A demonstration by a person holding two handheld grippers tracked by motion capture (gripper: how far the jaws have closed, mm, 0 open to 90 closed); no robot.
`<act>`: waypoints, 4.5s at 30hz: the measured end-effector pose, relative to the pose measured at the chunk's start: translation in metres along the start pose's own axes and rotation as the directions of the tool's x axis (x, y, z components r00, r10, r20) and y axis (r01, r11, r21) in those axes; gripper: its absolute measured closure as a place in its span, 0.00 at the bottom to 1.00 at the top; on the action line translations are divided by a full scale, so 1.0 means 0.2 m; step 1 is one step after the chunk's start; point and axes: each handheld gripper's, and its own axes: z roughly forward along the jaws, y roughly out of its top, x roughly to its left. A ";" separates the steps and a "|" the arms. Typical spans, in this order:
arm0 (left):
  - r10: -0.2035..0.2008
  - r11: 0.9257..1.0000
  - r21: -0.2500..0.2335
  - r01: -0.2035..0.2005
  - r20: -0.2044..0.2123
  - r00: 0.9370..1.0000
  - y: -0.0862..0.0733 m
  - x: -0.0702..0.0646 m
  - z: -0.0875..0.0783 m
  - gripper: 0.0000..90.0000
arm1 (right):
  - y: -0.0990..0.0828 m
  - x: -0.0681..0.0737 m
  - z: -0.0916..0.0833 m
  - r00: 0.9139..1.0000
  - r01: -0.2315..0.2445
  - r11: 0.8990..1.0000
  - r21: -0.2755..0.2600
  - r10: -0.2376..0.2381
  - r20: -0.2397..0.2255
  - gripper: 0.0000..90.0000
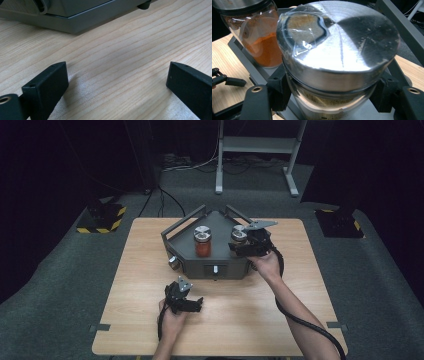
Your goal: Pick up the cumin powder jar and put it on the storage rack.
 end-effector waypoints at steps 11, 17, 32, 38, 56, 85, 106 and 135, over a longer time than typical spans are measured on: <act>0.001 1.000 0.000 -0.001 0.000 1.000 0.00 0.00 0.00 0.04 | -0.02 0.01 0.00 1.000 0.013 1.000 -0.007 -0.013 0.002 0.35; 0.001 1.000 0.001 -0.001 0.000 1.000 0.00 0.00 0.00 0.04 | -0.01 0.01 0.00 1.000 0.025 1.000 -0.004 -0.025 0.005 0.35; 0.001 1.000 0.000 -0.001 -0.001 1.000 0.00 0.00 0.00 0.04 | -0.01 0.03 0.00 1.000 0.021 1.000 0.001 -0.021 0.015 0.34; 0.001 1.000 0.000 -0.001 -0.001 1.000 0.00 0.00 0.00 0.04 | -0.01 0.03 0.00 1.000 0.019 1.000 0.001 -0.019 0.017 0.34; 0.001 1.000 0.000 -0.001 -0.001 1.000 0.00 0.00 0.00 0.04 | -0.03 0.04 -0.01 0.999 0.003 1.000 -0.012 -0.002 0.032 0.10; 0.003 1.000 0.002 -0.003 -0.002 1.000 0.00 0.00 0.00 0.04 | -0.27 0.00 -0.21 1.000 -0.001 0.995 -0.098 0.001 0.007 0.09; 0.004 1.000 -0.001 -0.004 -0.002 1.000 0.00 0.00 0.00 0.05 | -0.62 -0.03 -0.35 0.997 -0.061 0.994 -0.088 0.065 0.043 0.09; 0.004 1.000 -0.001 -0.004 -0.002 1.000 0.00 0.00 0.00 0.05 | -0.87 0.00 -0.18 0.976 -0.194 0.975 0.106 0.181 0.121 0.09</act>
